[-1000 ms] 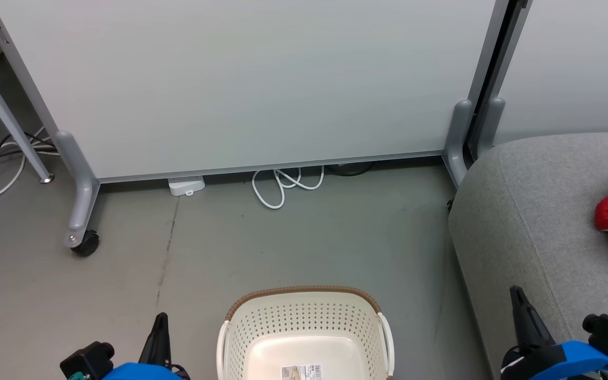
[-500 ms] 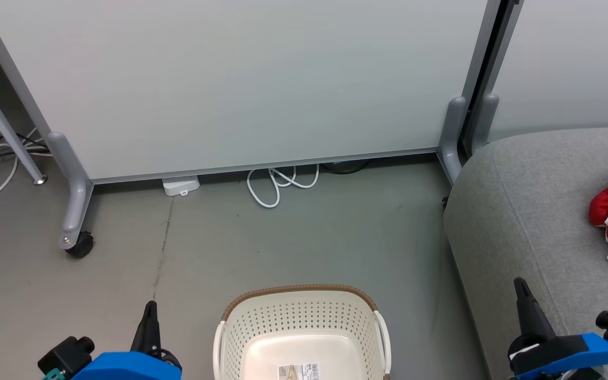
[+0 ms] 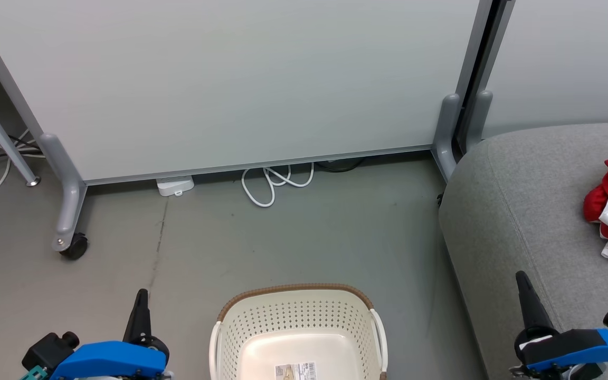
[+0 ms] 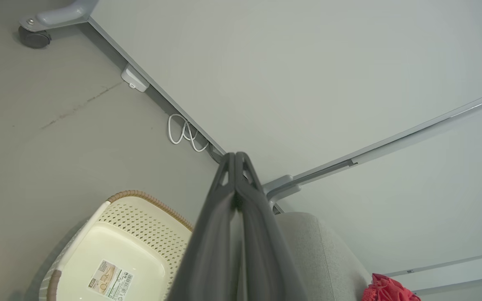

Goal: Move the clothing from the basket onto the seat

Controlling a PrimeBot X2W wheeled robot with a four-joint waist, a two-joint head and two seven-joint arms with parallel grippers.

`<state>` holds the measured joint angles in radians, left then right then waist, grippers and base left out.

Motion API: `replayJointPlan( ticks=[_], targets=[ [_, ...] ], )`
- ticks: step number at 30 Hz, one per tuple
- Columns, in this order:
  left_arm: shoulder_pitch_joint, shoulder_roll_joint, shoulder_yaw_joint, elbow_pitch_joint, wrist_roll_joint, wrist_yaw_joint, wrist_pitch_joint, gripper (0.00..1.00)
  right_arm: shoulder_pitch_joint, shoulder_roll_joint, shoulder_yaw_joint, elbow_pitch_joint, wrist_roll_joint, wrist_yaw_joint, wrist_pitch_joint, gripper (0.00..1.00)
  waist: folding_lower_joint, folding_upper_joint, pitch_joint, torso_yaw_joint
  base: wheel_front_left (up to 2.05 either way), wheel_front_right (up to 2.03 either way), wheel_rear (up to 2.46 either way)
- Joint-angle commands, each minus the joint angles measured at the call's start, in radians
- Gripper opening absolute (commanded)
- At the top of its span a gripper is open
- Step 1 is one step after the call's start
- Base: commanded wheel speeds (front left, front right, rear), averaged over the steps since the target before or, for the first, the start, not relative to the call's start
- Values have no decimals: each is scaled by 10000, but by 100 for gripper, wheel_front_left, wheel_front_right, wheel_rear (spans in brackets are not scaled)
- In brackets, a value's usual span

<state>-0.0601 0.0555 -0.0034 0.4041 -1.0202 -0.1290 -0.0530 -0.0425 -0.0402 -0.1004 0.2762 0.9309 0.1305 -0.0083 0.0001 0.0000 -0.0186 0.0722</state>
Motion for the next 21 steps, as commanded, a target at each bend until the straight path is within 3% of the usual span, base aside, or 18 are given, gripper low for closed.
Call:
replayJointPlan(
  ticks=[1, 21],
  targets=[
    [-256, 9, 101, -174, -180, -13, 58, 0, -286, -82, -25, -146, 250, 3, 60, 0, -1, 0, 2, -6, 0, 0, 0],
    [-367, -10, 478, -673, -2125, -18, 610, 0, -436, -101, -67, -217, 2467, 3, 452, 0, -1, 0, 60, -201, 0, 0, 0]
  ],
)
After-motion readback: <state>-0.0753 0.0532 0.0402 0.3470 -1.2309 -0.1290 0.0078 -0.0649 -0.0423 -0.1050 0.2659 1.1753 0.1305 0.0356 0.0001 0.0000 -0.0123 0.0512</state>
